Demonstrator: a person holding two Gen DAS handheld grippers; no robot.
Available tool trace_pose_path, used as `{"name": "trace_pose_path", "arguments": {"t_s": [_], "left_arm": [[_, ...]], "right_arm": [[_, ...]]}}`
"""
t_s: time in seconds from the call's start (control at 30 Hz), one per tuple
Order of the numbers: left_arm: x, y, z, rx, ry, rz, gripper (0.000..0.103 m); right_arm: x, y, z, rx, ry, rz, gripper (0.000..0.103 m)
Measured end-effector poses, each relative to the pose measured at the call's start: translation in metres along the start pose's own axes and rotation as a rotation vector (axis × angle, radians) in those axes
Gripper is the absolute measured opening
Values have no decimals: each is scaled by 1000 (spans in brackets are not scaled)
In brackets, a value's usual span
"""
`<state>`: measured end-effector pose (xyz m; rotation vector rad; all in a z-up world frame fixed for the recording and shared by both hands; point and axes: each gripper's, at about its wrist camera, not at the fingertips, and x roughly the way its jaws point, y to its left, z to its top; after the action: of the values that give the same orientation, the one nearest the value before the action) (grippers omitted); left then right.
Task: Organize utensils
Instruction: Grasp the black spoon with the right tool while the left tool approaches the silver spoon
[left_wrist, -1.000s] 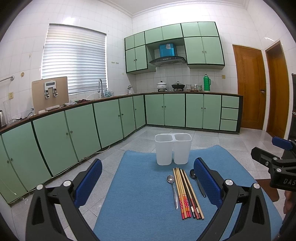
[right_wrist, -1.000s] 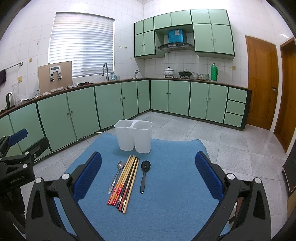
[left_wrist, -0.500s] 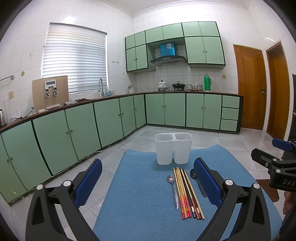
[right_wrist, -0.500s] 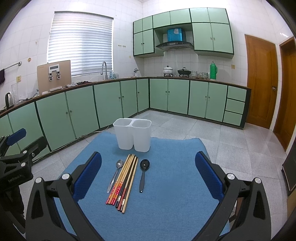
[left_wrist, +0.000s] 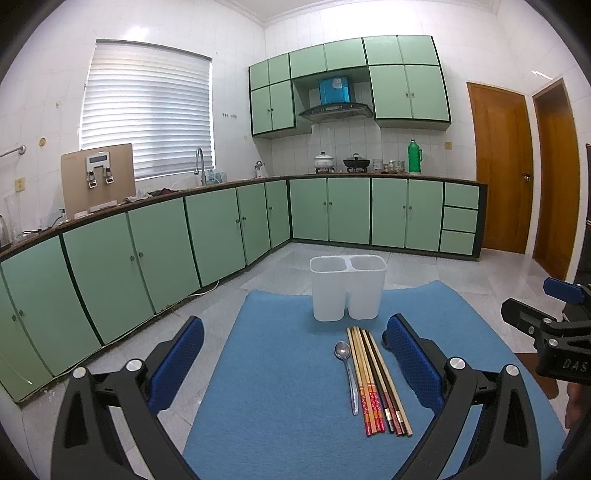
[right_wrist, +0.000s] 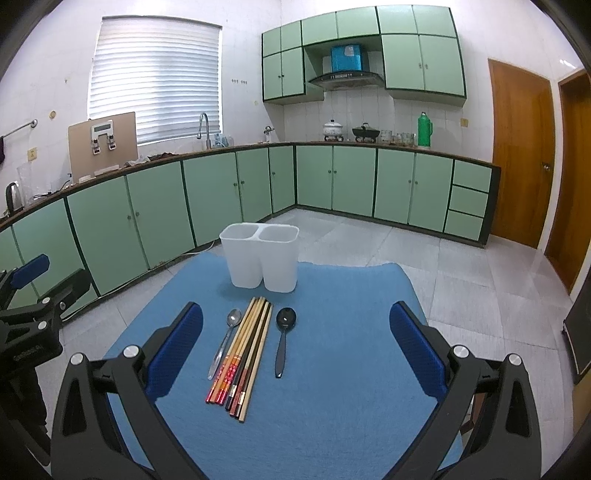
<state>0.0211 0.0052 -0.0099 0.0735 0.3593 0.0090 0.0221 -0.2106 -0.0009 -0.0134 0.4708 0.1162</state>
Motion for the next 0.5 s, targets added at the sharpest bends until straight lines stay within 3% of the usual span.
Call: {"name": "trace_pose_path", "arguments": {"t_s": [0.17,0.5], "left_arm": [[25,6,-5,0,47,27,97],[117,21,-30,-2,220,68,97]], "right_arm": [[28,-4,-2,6,59,-8,98],[134,-3,-15,6,227,-27,98]]}}
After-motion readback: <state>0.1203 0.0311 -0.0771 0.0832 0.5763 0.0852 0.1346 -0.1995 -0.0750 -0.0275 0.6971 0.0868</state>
